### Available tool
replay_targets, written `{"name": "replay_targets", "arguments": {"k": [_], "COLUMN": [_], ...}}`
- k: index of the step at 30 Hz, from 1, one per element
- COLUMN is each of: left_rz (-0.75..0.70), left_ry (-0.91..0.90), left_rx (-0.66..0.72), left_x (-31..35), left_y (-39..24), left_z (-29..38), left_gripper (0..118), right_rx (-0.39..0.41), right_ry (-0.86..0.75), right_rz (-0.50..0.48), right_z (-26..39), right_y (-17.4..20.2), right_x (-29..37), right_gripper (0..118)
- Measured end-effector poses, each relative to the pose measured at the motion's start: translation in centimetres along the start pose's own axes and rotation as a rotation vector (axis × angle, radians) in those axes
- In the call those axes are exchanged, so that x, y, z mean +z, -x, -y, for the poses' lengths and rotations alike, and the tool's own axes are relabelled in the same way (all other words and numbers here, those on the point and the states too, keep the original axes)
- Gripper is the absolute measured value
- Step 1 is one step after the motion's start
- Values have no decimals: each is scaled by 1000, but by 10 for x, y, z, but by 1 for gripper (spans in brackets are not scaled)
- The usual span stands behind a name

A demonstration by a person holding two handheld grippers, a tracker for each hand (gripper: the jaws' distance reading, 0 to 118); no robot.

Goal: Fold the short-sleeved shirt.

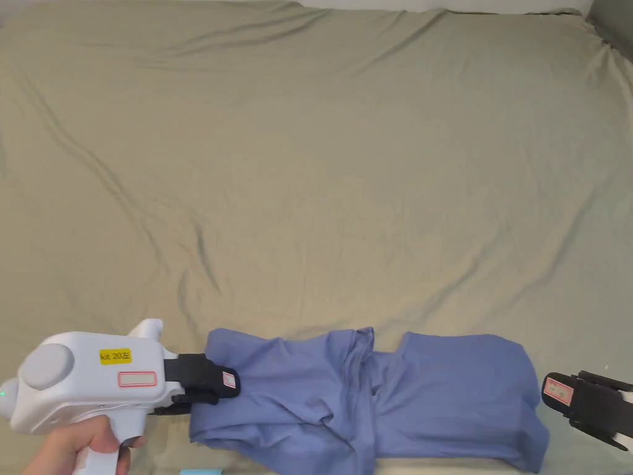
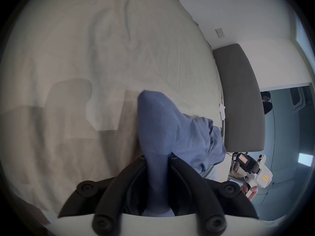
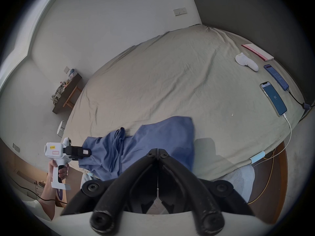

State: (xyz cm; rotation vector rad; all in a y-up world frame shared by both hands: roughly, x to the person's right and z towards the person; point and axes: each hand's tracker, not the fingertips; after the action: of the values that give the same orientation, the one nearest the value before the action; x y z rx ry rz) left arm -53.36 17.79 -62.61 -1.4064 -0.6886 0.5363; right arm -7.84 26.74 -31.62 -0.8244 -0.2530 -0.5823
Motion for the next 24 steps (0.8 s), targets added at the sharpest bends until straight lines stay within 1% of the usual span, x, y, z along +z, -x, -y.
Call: {"name": "replay_targets", "arguments": {"k": [1,2,4,5,6,7,8,10,13,15,17,20,24], "left_rz": [-36,-70,-116,-155,-238,-295,-383,-468,-595,-623,-661,-662,-769], "left_ry": [-30,-48,-97,-111,-156,-172,-181,-190,-179,-175,-166,-149,-104], "left_rx": [-35,-37,14,11,-15,-17,-36,-106,-199,-234,-332,-424,-611], "left_x": [11,24,53,64,78,87,96,100,86,74,56,32,-29], "left_y": [-16,-14,-8,15,14,13,6,-26,-72,-101,-133,-177,-232], "left_z": [16,15,11,-8,-10,-12,-15,-5,8,15,28,43,76], "left_gripper": [12,12,12,12,12,12,12,12,12,12,12,12,12], "right_rx": [1,1,0,2,2,2,3,2,2,0,-3,-18,-50], "right_ry": [0,2,8,13,16,19,24,33,41,41,38,27,18], "right_rz": [-4,-9,-17,-23,-30,-33,-39,-48,-60,-66,-75,-74,-74], "right_z": [0,0,0,1,2,3,4,6,7,8,9,10,15], "right_y": [0,0,1,2,4,5,5,6,6,7,3,-6,-23], "right_x": [-1,-2,-6,-8,-9,-11,-13,-18,-21,-20,-17,-12,-7], "right_gripper": [0,0,0,0,0,0,0,0,0,0,0,0,0]}}
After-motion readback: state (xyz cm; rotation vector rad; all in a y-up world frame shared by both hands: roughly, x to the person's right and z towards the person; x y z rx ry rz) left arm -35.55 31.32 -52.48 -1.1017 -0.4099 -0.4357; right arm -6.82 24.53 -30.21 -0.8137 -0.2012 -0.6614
